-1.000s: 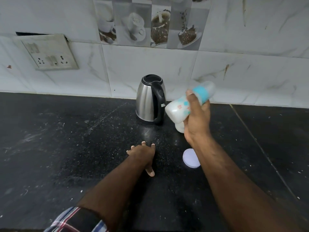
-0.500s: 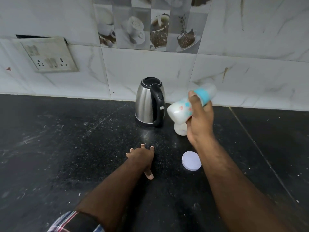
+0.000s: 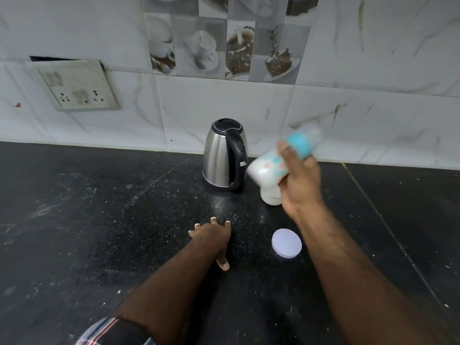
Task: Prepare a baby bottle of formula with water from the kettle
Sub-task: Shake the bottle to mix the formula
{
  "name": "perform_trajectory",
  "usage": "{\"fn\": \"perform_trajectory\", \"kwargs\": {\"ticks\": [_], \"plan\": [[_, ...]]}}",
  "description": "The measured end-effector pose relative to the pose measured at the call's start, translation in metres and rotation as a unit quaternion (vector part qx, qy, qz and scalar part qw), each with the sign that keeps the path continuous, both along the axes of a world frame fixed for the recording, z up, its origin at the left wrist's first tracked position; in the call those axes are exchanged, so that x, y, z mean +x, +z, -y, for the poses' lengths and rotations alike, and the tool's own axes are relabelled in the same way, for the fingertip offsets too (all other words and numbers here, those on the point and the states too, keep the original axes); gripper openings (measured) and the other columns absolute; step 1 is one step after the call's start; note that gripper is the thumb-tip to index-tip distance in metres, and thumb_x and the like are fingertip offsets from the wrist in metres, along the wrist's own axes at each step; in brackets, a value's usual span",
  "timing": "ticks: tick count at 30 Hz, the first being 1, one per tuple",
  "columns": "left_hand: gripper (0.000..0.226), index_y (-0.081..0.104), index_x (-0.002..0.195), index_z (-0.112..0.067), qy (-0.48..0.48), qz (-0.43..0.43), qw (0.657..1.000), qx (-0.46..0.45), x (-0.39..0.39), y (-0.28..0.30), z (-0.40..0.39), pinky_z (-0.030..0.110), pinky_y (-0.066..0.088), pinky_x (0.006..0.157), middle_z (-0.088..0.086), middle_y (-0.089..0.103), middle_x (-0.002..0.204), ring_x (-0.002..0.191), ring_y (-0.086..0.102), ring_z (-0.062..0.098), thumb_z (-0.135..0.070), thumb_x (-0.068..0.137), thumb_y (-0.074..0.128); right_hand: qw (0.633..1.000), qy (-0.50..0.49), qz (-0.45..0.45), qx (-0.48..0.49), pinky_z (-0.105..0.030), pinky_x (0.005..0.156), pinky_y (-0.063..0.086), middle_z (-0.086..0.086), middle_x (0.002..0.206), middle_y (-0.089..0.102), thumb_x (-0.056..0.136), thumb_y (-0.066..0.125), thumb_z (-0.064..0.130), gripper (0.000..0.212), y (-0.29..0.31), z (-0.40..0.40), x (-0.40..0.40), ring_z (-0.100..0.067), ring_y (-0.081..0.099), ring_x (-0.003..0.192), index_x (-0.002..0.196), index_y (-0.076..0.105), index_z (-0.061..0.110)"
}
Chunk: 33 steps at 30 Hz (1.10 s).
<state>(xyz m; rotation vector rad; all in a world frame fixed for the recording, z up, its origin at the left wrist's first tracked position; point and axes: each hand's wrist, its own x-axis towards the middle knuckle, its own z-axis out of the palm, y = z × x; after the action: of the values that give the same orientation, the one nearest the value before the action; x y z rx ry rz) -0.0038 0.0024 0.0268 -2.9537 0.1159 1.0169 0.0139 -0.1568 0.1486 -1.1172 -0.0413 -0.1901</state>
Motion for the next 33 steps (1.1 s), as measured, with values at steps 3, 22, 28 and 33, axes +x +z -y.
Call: {"fn": "perform_trajectory", "kwargs": {"ticks": [3, 22, 28, 33], "plan": [[0.139, -0.007, 0.166, -0.026, -0.003, 0.0, 1.0, 0.003, -0.001, -0.001, 0.0, 0.075, 0.031, 0.114, 0.02, -0.004, 0.173, 0.151, 0.019, 0.058, -0.043, 0.071, 0.093, 0.998, 0.033, -0.037, -0.035, -0.038, 0.072, 0.057, -0.005, 0.086, 0.071, 0.068, 0.083, 0.022, 0.037, 0.003, -0.005, -0.005, -0.02, 0.069, 0.078, 0.099, 0.067, 0.009], [0.137, -0.007, 0.166, -0.025, -0.002, -0.008, 1.0, -0.002, -0.001, 0.005, 0.0, 0.076, 0.03, 0.114, 0.021, -0.004, 0.173, 0.151, 0.017, 0.06, -0.04, 0.073, 0.093, 0.989, 0.028, -0.019, -0.142, -0.041, 0.071, 0.062, -0.005, 0.091, 0.076, 0.054, 0.092, 0.03, 0.058, -0.009, -0.008, -0.002, -0.024, 0.073, 0.082, 0.102, 0.064, 0.013], [0.137, -0.007, 0.166, -0.025, -0.004, -0.011, 1.0, -0.002, -0.002, 0.006, -0.001, 0.075, 0.03, 0.114, 0.02, -0.004, 0.173, 0.151, 0.017, 0.059, -0.04, 0.073, 0.093, 0.986, 0.053, -0.037, -0.156, -0.04, 0.072, 0.063, -0.003, 0.093, 0.076, 0.05, 0.09, 0.037, 0.068, -0.009, -0.012, -0.007, -0.019, 0.074, 0.083, 0.108, 0.063, 0.014], [0.135, -0.005, 0.166, -0.026, -0.002, 0.002, 1.0, -0.013, -0.005, 0.006, -0.001, 0.075, 0.03, 0.115, 0.02, -0.002, 0.173, 0.152, 0.018, 0.057, -0.04, 0.073, 0.093, 0.998, -0.051, 0.013, 0.019, -0.035, 0.067, 0.058, 0.005, 0.078, 0.07, 0.07, 0.082, 0.017, 0.04, 0.006, -0.006, 0.008, -0.017, 0.068, 0.074, 0.103, 0.059, 0.015]]}}
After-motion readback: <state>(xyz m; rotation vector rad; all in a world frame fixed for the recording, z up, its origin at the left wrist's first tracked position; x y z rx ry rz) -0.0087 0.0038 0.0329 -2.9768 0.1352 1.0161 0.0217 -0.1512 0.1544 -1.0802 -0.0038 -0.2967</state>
